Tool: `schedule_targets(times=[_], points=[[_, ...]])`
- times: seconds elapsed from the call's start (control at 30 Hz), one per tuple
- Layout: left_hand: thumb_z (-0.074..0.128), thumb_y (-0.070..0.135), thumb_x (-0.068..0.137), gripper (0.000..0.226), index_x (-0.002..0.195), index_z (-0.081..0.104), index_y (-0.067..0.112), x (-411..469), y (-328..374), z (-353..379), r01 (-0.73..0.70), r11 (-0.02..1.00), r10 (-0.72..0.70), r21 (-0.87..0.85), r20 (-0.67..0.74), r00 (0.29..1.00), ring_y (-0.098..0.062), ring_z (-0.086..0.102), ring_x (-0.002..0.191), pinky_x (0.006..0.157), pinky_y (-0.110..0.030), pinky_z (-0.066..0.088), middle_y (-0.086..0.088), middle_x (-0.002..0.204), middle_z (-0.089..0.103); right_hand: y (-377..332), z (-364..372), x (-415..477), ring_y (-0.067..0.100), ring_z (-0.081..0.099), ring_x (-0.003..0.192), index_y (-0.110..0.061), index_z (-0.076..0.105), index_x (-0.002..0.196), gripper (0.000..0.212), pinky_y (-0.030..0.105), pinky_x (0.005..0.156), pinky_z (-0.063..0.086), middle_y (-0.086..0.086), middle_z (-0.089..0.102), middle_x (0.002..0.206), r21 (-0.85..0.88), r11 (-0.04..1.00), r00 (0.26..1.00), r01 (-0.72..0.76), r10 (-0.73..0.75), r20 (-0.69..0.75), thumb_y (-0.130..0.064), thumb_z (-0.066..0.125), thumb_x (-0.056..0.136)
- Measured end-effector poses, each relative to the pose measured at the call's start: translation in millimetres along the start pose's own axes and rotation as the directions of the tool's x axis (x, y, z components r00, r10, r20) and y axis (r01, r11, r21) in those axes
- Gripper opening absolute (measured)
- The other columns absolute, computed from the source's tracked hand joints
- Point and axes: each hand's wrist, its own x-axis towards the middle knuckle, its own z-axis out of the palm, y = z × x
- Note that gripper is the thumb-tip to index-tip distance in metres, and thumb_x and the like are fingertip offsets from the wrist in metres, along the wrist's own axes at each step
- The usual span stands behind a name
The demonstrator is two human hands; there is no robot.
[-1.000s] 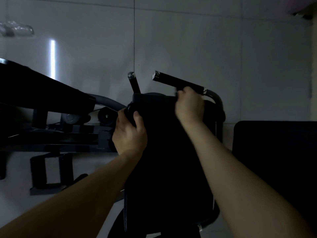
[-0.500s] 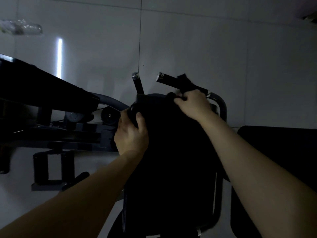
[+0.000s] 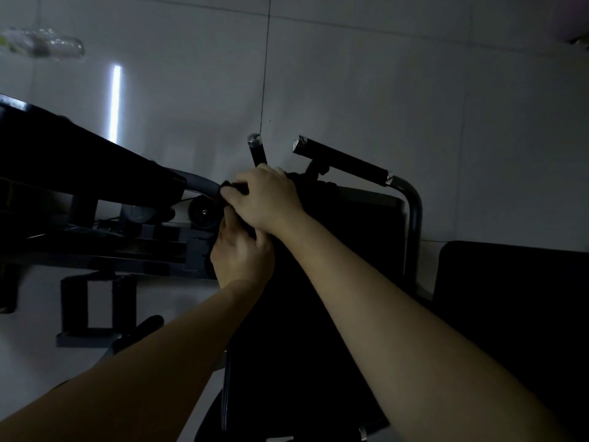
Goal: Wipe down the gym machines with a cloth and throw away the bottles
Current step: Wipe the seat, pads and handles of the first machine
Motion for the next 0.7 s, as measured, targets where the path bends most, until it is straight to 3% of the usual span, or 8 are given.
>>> schedule_targets(times=[0.07,0.1,0.27,0.4,0.5,0.57,0.7], points=[[0.037,0.045,0.100,0.051,0.143,0.040,0.017,0,1,0,0.003,1.000,-0.003,-0.010,0.007,1.000,-0.039,0.060,0.109,0.076,-0.037,0.036,-0.013,0.130,0.061,11,-5,-3,0.030,0.047,0.115,-0.029,0.068,0.110,0.034,0.042,0.095,0.041,0.008,0.058,0.118,-0.076,0.997,1.000,0.012,-0.010,0.030,-0.052,0.047,0.097],[0.037,0.045,0.102,0.048,0.141,0.042,0.017,-1,2,-1,0.009,1.000,-0.008,-0.021,0.006,1.000,-0.039,0.060,0.110,0.076,-0.036,0.034,-0.013,0.130,0.061,18,-9,-2,0.032,0.048,0.117,-0.028,0.066,0.117,0.037,0.043,0.097,0.041,0.010,0.058,0.121,-0.070,0.998,0.999,-0.004,0.007,0.034,-0.051,0.046,0.098],[0.028,0.057,0.092,0.059,0.134,0.046,0.021,0,3,-6,0.017,0.996,-0.013,-0.092,0.039,0.999,-0.036,0.060,0.112,0.081,-0.036,0.034,-0.011,0.130,0.062,87,-40,-12,0.034,0.061,0.110,-0.020,0.070,0.109,0.041,0.041,0.093,0.049,0.011,0.067,0.116,-0.134,0.962,0.970,-0.240,0.233,-0.064,-0.047,0.042,0.098],[0.031,0.055,0.096,0.052,0.133,0.046,0.023,-1,3,-6,0.016,0.996,-0.013,-0.087,0.034,0.999,-0.035,0.060,0.110,0.080,-0.035,0.034,-0.010,0.127,0.062,146,-71,-30,0.034,0.059,0.108,-0.026,0.067,0.099,0.040,0.046,0.099,0.046,0.011,0.066,0.117,-0.177,0.816,0.835,-0.550,0.532,-0.141,-0.049,0.035,0.092],[0.037,0.049,0.102,0.042,0.133,0.046,0.022,-1,1,-5,0.017,0.996,-0.015,-0.084,0.027,1.000,-0.036,0.060,0.109,0.079,-0.035,0.033,-0.011,0.126,0.062,146,-66,-31,0.037,0.048,0.124,-0.016,0.064,0.126,0.050,0.045,0.107,0.037,0.014,0.056,0.136,-0.174,0.713,0.729,-0.679,0.628,-0.272,-0.045,0.034,0.098],[0.034,0.052,0.099,0.047,0.133,0.046,0.022,0,0,-4,0.015,0.997,-0.013,-0.081,0.029,1.000,-0.037,0.060,0.108,0.078,-0.036,0.033,-0.011,0.127,0.062,113,-50,-20,0.036,0.050,0.124,-0.014,0.064,0.125,0.046,0.042,0.102,0.037,0.015,0.059,0.133,-0.169,0.764,0.770,-0.623,0.561,-0.303,-0.040,0.036,0.101],[0.035,0.050,0.100,0.047,0.133,0.047,0.018,-1,0,0,-0.002,1.000,0.002,-0.012,-0.036,0.999,-0.040,0.061,0.106,0.075,-0.036,0.033,-0.014,0.127,0.063,29,-3,-7,0.033,0.056,0.110,-0.013,0.067,0.105,0.035,0.039,0.089,0.040,0.010,0.066,0.114,-0.147,0.970,0.965,-0.195,0.163,-0.205,-0.034,0.039,0.102]])
